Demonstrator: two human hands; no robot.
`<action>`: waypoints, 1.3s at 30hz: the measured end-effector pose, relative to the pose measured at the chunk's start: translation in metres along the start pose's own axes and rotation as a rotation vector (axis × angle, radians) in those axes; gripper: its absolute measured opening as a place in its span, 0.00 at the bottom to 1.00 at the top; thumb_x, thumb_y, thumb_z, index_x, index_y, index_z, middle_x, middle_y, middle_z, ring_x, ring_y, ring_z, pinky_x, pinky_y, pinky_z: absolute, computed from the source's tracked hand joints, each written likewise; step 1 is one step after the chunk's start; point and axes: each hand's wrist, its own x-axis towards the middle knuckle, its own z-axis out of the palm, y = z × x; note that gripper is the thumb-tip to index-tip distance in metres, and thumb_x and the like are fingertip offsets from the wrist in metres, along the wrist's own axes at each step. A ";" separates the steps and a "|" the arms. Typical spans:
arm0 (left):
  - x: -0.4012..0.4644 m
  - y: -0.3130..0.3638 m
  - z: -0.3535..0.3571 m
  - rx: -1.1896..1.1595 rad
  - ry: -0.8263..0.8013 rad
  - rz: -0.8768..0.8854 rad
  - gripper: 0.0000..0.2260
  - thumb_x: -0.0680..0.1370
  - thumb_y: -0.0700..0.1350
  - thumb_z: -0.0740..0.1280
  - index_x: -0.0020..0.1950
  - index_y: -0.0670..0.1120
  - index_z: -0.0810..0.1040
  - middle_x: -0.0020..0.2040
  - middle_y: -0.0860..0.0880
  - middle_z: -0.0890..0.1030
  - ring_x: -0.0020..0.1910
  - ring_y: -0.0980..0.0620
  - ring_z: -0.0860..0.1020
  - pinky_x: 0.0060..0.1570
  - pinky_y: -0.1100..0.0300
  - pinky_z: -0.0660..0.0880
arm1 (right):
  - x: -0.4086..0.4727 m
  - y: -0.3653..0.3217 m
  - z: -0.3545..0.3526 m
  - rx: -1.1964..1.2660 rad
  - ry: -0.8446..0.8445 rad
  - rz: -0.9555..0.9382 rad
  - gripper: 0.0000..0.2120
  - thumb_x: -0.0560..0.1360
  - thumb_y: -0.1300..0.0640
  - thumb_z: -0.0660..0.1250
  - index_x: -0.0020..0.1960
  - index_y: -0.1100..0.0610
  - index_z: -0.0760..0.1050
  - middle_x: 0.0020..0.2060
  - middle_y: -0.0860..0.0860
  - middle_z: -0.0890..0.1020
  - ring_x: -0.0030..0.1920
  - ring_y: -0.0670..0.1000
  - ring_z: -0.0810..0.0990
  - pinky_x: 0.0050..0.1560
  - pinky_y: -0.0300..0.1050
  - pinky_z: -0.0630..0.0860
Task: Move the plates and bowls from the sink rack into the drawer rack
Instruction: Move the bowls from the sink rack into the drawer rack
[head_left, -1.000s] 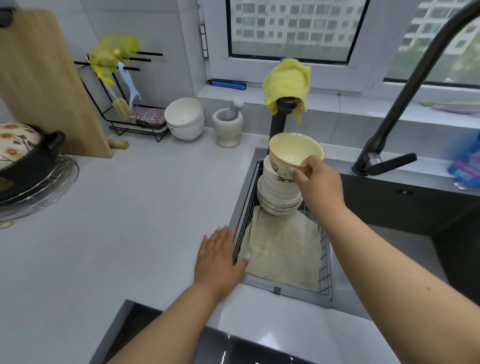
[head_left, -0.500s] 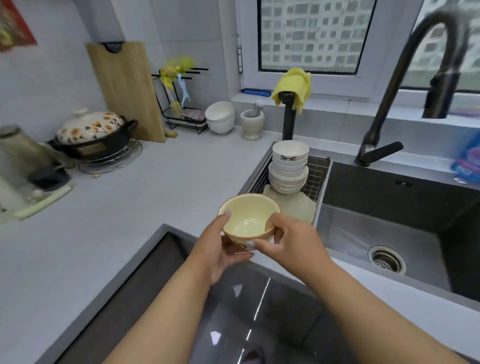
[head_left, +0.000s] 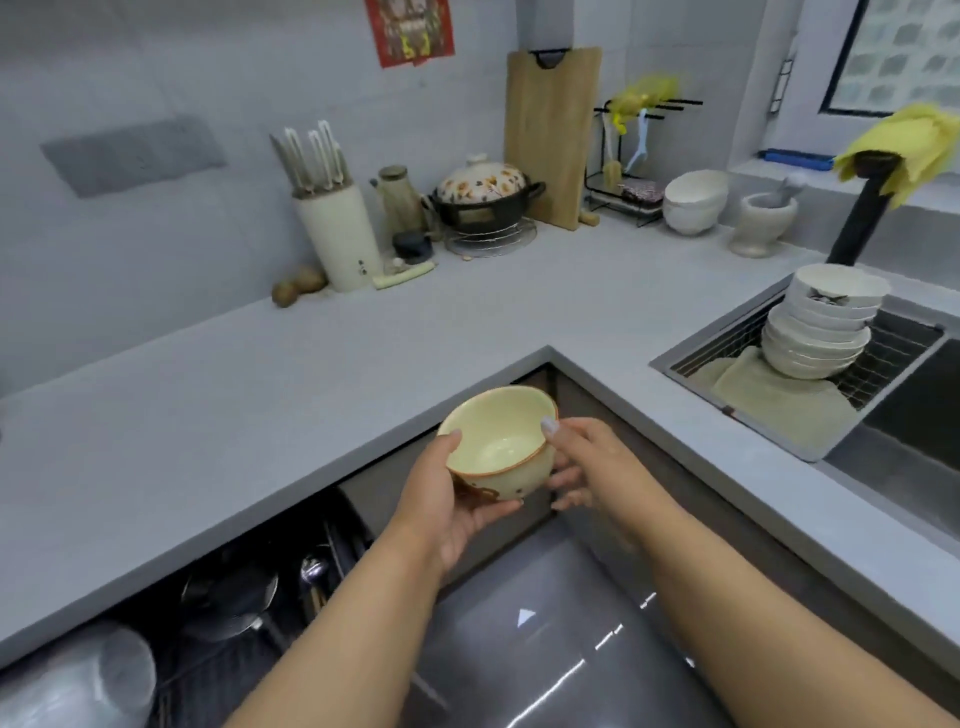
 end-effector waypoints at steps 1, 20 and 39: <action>-0.005 0.002 -0.012 -0.017 0.023 0.016 0.15 0.81 0.51 0.59 0.63 0.43 0.70 0.55 0.38 0.78 0.48 0.40 0.80 0.30 0.52 0.80 | -0.002 -0.001 0.013 0.063 -0.072 0.018 0.33 0.66 0.33 0.69 0.60 0.55 0.73 0.45 0.56 0.81 0.40 0.51 0.81 0.40 0.48 0.79; -0.158 0.010 -0.354 -0.114 0.458 0.114 0.21 0.80 0.57 0.59 0.64 0.43 0.71 0.52 0.39 0.80 0.40 0.42 0.82 0.42 0.48 0.80 | -0.086 0.034 0.357 0.005 -0.492 0.195 0.11 0.77 0.52 0.62 0.54 0.58 0.73 0.35 0.56 0.77 0.33 0.52 0.77 0.36 0.44 0.73; -0.278 -0.021 -0.663 -0.080 1.051 0.197 0.12 0.82 0.50 0.56 0.51 0.44 0.76 0.45 0.46 0.77 0.51 0.47 0.75 0.58 0.49 0.71 | -0.146 0.107 0.634 -0.251 -0.541 0.332 0.10 0.77 0.52 0.62 0.50 0.58 0.72 0.35 0.57 0.75 0.32 0.52 0.74 0.31 0.43 0.73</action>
